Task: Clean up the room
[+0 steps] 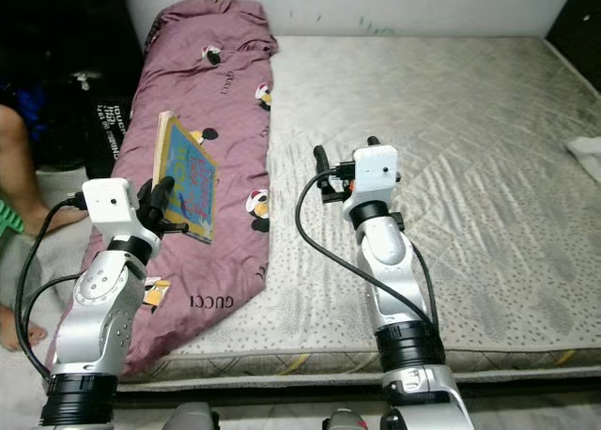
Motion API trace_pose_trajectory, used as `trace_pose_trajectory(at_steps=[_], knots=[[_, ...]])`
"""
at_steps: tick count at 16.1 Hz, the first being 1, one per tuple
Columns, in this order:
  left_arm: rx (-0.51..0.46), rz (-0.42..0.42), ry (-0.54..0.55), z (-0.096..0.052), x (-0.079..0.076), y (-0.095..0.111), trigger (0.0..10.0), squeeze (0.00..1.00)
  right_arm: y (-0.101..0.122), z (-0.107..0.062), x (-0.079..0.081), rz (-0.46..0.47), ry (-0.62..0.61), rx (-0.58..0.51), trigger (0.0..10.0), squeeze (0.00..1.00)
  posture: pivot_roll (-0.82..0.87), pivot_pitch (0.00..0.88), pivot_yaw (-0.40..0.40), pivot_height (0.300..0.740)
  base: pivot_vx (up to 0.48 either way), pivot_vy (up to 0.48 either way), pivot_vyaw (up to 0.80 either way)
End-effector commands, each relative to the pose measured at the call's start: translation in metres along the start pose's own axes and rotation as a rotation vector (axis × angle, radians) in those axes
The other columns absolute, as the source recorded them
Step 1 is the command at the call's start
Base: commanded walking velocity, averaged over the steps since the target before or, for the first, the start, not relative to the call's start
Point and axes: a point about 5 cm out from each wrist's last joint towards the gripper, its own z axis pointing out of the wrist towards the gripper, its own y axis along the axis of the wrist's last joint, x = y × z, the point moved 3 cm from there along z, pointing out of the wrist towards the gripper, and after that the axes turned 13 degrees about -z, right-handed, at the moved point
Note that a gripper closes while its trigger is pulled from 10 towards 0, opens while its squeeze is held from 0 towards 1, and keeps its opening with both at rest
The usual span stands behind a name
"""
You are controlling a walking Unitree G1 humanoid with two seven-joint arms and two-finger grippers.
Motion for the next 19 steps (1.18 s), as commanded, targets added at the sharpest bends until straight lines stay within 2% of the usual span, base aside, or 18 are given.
trace_pose_trajectory(at_steps=[1, 17, 19], knots=[[-0.071, 0.010, -0.008, 0.0019, -0.0029, 0.0163, 10.0, 0.00, 0.0034, 0.0008, 0.0010, -0.008, 0.008, -0.008, 10.0, 0.00, -0.04, 0.000, 0.012, 0.740, 0.000, 0.000, 0.44], [-0.074, -0.014, -0.002, 0.0030, -0.0025, 0.0159, 10.0, 0.00, -0.0017, -0.0012, -0.0011, -0.011, 0.008, 0.014, 10.0, 0.00, -0.04, 0.000, 0.009, 0.740, 0.000, -0.258, 0.50], [-0.074, -0.016, -0.003, 0.0037, -0.0030, 0.0157, 10.0, 0.00, -0.0035, -0.0014, -0.0033, 0.004, -0.005, 0.023, 10.0, 0.00, -0.04, 0.000, 0.009, 0.740, 0.000, -0.261, 0.00]])
